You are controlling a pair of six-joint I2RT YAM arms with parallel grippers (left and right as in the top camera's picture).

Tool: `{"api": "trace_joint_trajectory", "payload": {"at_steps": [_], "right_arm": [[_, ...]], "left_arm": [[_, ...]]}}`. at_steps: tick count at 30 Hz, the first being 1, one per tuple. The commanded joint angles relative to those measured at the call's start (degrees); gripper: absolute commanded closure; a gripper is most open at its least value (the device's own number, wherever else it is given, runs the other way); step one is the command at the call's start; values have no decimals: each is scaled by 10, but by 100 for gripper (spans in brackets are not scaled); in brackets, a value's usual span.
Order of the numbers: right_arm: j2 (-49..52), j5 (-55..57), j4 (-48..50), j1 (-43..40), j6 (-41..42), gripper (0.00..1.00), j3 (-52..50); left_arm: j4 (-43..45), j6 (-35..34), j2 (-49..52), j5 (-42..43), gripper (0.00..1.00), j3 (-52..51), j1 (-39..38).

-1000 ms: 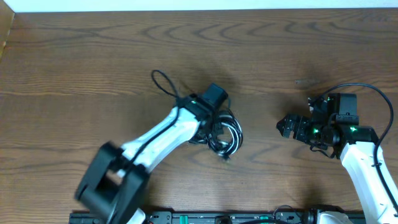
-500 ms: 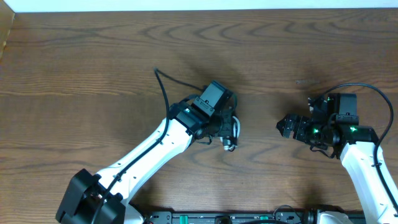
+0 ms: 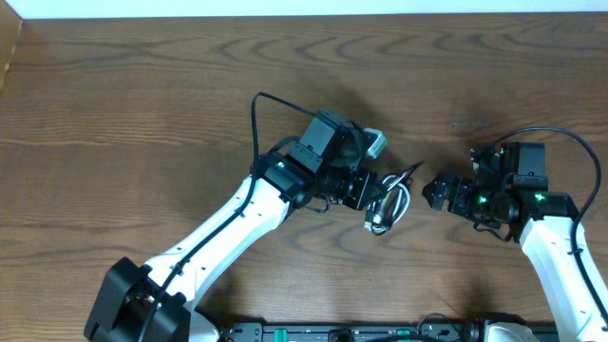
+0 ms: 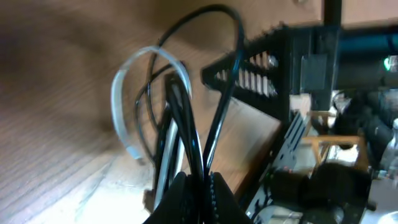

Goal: Untangle cables
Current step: 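Close the left gripper on the cable coil, then lift the gripped cable bundle with the left gripper toward the right gripper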

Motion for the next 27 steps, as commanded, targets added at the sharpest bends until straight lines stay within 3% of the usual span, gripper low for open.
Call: {"api": "trace_joint_trajectory", "payload": {"at_steps": [1,3,5,10,16,21,27], "right_arm": [[3,-1,0,3,-5,1,8],[3,-1,0,3,-5,1,8],[3,-1,0,3,-5,1,8],[3,-1,0,3,-5,1,8],[3,-1,0,3,-5,1,8],[3,-1,0,3,-5,1,8],[3,-1,0,3,-5,1,8]], "left_arm": [[-22,-205,2,-103,93,7,3],[-24,-299,2,-116,93,5,3],[-1,-332,2,-91,93,5,3],[79,-332,2,-45,92,5,3],[86,-332,2,-56,93,4,-1],[108,-389,2,-2,92,4,-1],[190,-393,2,19,93,4,-7]]}}
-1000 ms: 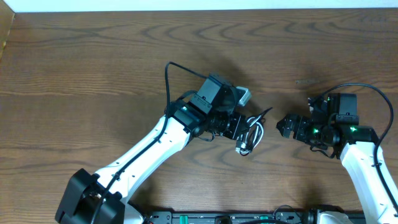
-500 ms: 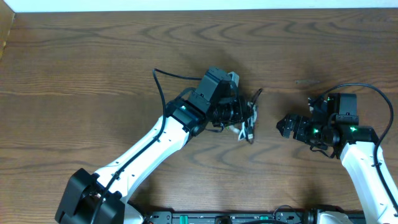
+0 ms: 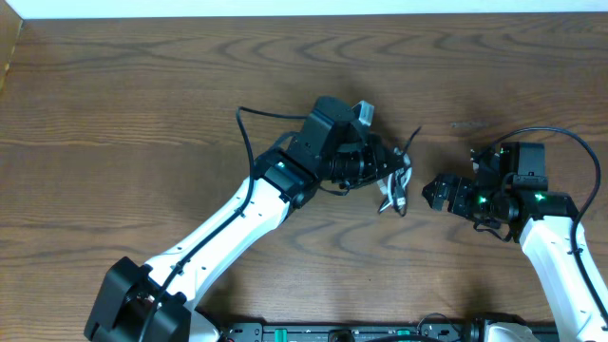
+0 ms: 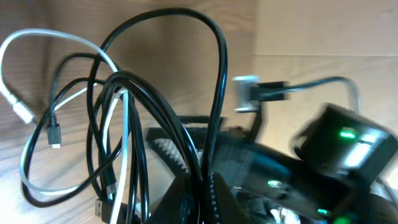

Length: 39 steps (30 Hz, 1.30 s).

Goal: Untangle cables
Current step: 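Lift the gripped cable bundle with the left gripper toward the right gripper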

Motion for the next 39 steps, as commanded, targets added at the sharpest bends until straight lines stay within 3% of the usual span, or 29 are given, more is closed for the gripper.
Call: {"api": "trace_joint_trajectory", "payload": {"at_steps": [1,6,9,16,25,39], "right_arm": [[2,-1,0,3,-5,1,8],[2,-1,0,3,-5,1,8],[2,-1,0,3,-5,1,8],[2,-1,0,3,-5,1,8],[2,-1,0,3,-5,1,8],[2,-1,0,3,-5,1,8]], "left_arm": [[12,-9,2,10,92,4,-7],[12,-9,5,4,92,4,-19],[6,41,5,-2,93,4,-18],[2,40,5,-9,92,3,-26],[1,51,5,-101,92,3,-65],[39,8,5,-112,92,1,-96]]}}
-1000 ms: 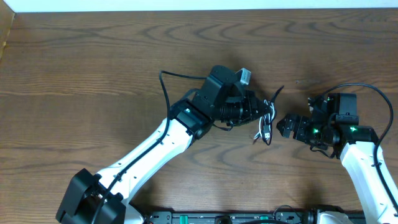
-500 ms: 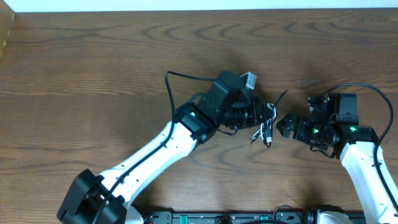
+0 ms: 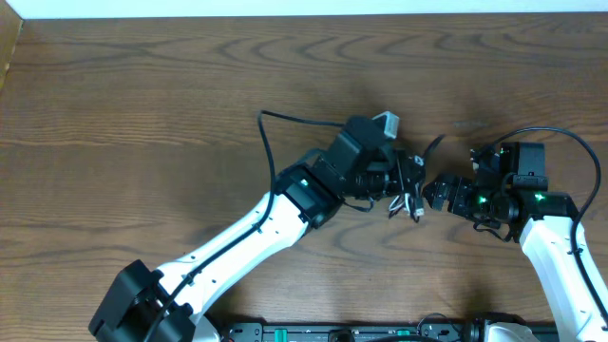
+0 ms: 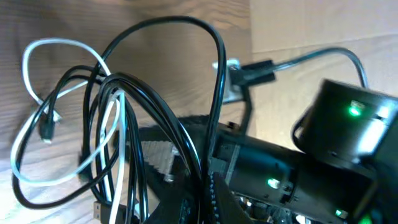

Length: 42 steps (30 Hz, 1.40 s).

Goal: Untangle cables
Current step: 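Lift the gripped cable bundle with the left gripper toward the right gripper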

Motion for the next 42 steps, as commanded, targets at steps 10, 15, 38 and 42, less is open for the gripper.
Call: {"api": "trace_joint_trajectory", "payload": {"at_steps": [10,15,38,42], "right_arm": [[2,-1,0,3,-5,1,8],[2,-1,0,3,-5,1,8],[2,-1,0,3,-5,1,8],[2,-1,0,3,-5,1,8]], "left_arm": [[33,-54,5,16,93,0,-31],[56,-29,5,0,92,0,-45],[23,70,10,23,93,0,-43],[21,82,10,39,92,0,-38]]}}
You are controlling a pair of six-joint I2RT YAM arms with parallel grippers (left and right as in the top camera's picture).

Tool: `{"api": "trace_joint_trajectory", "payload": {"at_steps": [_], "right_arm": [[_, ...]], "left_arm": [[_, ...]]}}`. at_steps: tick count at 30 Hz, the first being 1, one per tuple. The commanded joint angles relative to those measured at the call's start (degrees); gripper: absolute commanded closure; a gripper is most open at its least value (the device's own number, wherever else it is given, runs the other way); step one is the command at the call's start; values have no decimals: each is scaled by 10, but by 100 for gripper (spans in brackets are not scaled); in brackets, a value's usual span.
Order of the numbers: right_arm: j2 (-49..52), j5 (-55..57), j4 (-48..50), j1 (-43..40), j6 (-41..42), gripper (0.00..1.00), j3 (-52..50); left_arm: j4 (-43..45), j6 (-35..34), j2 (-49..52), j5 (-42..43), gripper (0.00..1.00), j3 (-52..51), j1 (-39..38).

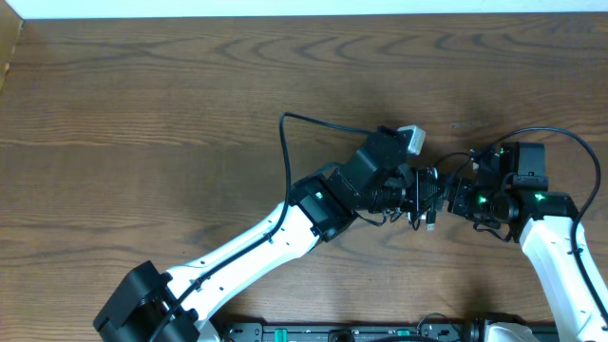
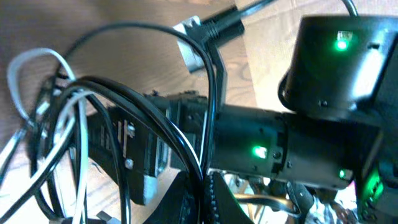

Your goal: Untangle cables

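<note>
A bundle of black and white cables [image 1: 427,215] hangs from my left gripper [image 1: 416,197], which is shut on the black strands [image 2: 81,99]; a thin white cable [image 2: 25,68] loops through them. The pinch shows at the bottom of the left wrist view, left gripper [image 2: 204,188]. My right gripper [image 1: 446,195] stands open right against the bundle, pointing left at it. Its fingers [image 2: 124,146] show just behind the black loops. Whether they touch a cable is hidden.
The wooden table [image 1: 142,114] stretches wide to the left and far side. The left arm's own black lead [image 1: 285,142] arcs above its forearm. The right arm's lead [image 1: 570,142] loops over at the far right. A grey plug [image 2: 191,50] juts from the right wrist.
My left gripper has moved to the right with the bundle, closing the small gap to the right gripper. The cables now hang right at its fingers. The right arm has not moved.
My left gripper held the bundle near the table's middle, well left of the still, open right gripper. Then it held the cables a little farther back. Then it was closer to the right gripper, and now it is right against it.
</note>
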Motion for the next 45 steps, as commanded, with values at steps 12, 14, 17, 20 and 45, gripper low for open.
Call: {"api": "trace_joint_trajectory", "payload": {"at_steps": [12,14,17,20,45], "right_arm": [[2,-1,0,3,-5,1,8],[2,-1,0,3,-5,1,8],[2,-1,0,3,-5,1,8],[2,-1,0,3,-5,1,8],[2,-1,0,3,-5,1,8]], "left_arm": [[-67,31,5,187,92,0,84],[-67,14,5,191,92,0,83],[-67,8,5,190,93,0,82],[-69,21,5,188,93,0,83],[-116,137,5,170,93,0,83]]}}
